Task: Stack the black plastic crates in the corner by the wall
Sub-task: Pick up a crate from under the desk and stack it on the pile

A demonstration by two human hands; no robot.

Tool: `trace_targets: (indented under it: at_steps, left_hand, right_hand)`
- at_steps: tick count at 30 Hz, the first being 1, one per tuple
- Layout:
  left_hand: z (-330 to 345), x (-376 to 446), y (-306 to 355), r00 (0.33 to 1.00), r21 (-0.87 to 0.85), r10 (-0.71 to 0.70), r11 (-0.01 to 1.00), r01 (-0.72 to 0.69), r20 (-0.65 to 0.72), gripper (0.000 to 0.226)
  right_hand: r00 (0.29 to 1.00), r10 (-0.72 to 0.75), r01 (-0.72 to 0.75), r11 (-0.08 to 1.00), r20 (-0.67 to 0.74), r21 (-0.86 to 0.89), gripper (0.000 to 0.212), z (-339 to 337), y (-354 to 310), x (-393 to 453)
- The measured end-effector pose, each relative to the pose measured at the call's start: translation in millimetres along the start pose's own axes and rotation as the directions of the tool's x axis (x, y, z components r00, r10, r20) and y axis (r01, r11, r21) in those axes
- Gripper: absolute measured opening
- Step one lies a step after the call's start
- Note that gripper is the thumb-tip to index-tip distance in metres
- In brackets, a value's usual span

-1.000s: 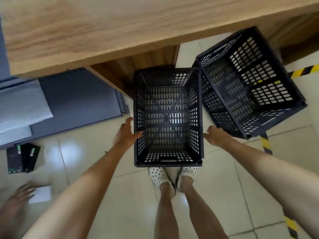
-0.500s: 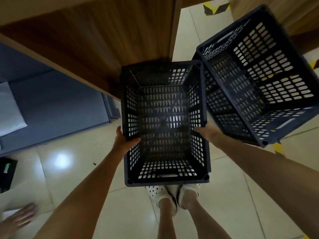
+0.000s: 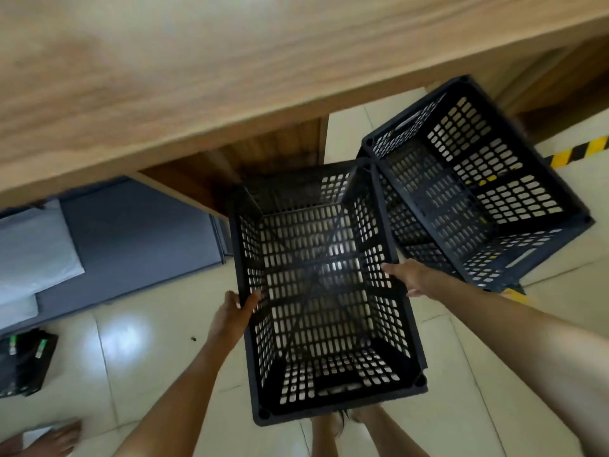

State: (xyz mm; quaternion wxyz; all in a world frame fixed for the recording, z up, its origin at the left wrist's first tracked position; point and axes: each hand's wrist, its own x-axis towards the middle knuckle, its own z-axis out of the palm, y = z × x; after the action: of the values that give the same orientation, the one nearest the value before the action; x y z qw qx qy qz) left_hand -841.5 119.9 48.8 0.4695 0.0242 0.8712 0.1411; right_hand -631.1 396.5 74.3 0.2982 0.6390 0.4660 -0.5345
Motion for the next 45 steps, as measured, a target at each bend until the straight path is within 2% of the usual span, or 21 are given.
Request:
trace_targets:
  at_steps: [2, 6, 9, 14, 19, 23, 26, 32, 40, 43, 45]
  left_hand:
    - [-8.8, -19.7, -0.4, 1.000, 0.045, -0.005, 0.999, 0.004, 0.012, 0.059]
    - [-26.7, -58.3, -0.5, 0.999, 0.139, 0.013, 0.990, -0.018, 0.042, 0.060]
    - [-38.1, -86.1, 0.5, 0.997, 0.222, 0.033, 0.974, -0.049, 0.075, 0.065]
    - [-58.3, -130.0, -9.5, 0.983, 0.328, 0.074, 0.936, -0.126, 0.166, 0.094]
    - [-85.5, -197.6, 8.6, 0.965, 0.313, 0.147, 0.926, -0.212, 0.218, 0.063]
    - [-107.8, -240.3, 34.6, 0.940, 0.275, 0.182, 0.925, -0.263, 0.287, 0.055]
    - [-115.3, -265.6, 53.5, 0.919, 0.343, 0.242, 0.873, -0.346, 0.311, 0.053]
    - [-100.0, -308.6, 94.0, 0.885, 0.463, 0.298, 0.766, -0.445, 0.358, 0.052]
    - [-44.3, -374.8, 149.1, 0.802, 0.559, 0.371, 0.579, -0.594, 0.468, 0.052]
    - [-17.5, -397.5, 166.8, 0.759, 0.544, 0.400, 0.533, -0.648, 0.514, 0.053]
    - [2.5, -410.4, 179.5, 0.730, 0.595, 0.398, 0.423, -0.683, 0.556, 0.052]
  right_hand:
    - [0.998, 0.007, -0.004, 0.999, 0.070, -0.045, 0.050, -9.4, -5.0, -32.4]
    - [0.995, 0.003, 0.016, 0.984, 0.101, -0.180, 0.045, -21.5, -3.0, -77.6]
    - [0.996, 0.055, -0.044, 0.988, 0.071, -0.148, 0.047, -23.9, 15.4, -83.9]
    - [0.997, 0.055, -0.048, 0.991, 0.052, -0.126, 0.046, -30.6, 57.1, -141.6]
    - [0.995, 0.097, -0.098, 0.994, -0.012, -0.050, 0.048, -39.6, 93.6, -220.5]
    - [0.996, 0.072, -0.068, 0.995, -0.049, 0.073, 0.052, -51.1, 115.6, -272.9]
    - [0.995, 0.042, -0.030, 0.991, -0.091, 0.130, 0.051, -58.4, 131.4, -315.5]
    - [0.987, 0.079, -0.038, 0.962, -0.142, 0.271, 0.057, -79.4, 196.8, -366.6]
    - [0.972, 0.140, -0.015, 0.839, -0.190, 0.543, 0.055, -88.6, 308.9, -401.6]
    - [0.968, 0.158, -0.007, 0.796, -0.196, 0.605, 0.052, -90.8, 345.2, -421.8]
    - [0.964, 0.178, -0.017, 0.782, -0.197, 0.623, 0.052, -92.4, 372.7, -433.4]
